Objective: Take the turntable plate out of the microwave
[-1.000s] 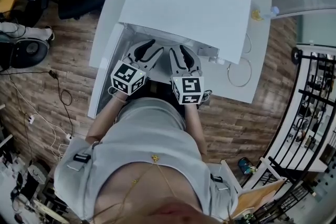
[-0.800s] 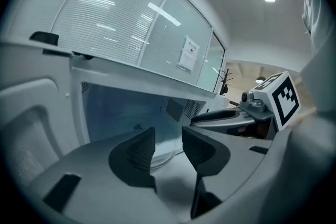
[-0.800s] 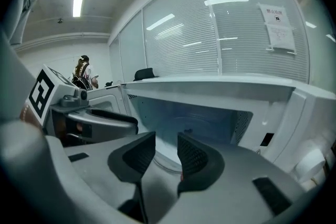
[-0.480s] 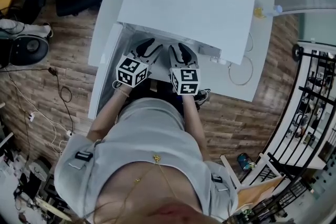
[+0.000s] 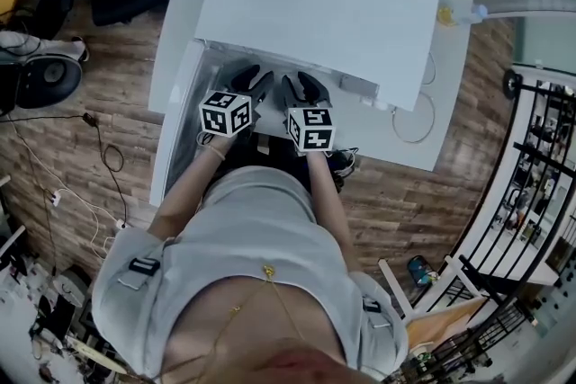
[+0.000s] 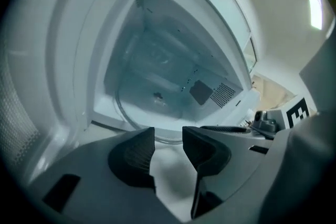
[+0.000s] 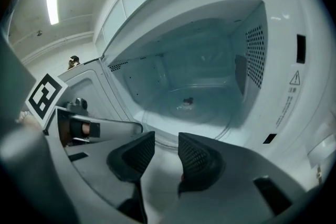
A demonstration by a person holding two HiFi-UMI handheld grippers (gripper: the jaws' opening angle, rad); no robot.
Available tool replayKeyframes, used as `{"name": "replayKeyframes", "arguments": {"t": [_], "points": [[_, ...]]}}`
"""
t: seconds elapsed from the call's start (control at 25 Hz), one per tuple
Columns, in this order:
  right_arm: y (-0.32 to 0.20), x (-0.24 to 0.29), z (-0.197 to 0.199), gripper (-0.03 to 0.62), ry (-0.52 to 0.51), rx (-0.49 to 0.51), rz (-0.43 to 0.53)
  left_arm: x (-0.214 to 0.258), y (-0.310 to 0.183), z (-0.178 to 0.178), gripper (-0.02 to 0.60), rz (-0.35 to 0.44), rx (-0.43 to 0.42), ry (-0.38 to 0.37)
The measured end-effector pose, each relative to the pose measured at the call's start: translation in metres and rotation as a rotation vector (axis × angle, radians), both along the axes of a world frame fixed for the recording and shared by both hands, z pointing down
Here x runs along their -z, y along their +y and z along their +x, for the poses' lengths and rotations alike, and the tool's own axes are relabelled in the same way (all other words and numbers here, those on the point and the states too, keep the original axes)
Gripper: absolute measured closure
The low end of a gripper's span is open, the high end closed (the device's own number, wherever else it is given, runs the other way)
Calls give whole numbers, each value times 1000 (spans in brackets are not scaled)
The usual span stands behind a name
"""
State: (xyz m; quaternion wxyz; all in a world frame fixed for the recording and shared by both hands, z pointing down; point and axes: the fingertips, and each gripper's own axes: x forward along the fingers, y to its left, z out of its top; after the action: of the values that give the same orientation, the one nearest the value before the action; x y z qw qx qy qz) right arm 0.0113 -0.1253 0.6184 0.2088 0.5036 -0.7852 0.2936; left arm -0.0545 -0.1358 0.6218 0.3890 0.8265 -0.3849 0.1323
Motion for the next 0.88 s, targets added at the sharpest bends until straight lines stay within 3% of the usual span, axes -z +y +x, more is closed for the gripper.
{"name": "replayKeyframes", "arguments": {"t": [0.32,0.64,0.8,0.88], "points": [[5,-13,7,419,-104,-52,-83,-32,-7,-10,399,-224,203,174],[9,-20,13,418,-107,-52,-114,-45,-23,-2,400,-267,264,238],[10,-23,16,416,-120,-57,-125,-48,-31,4,407,-299,327,326],[10,-24,18,416,-126,-61,-130,-50,-33,4,442,-325,367,373]]}}
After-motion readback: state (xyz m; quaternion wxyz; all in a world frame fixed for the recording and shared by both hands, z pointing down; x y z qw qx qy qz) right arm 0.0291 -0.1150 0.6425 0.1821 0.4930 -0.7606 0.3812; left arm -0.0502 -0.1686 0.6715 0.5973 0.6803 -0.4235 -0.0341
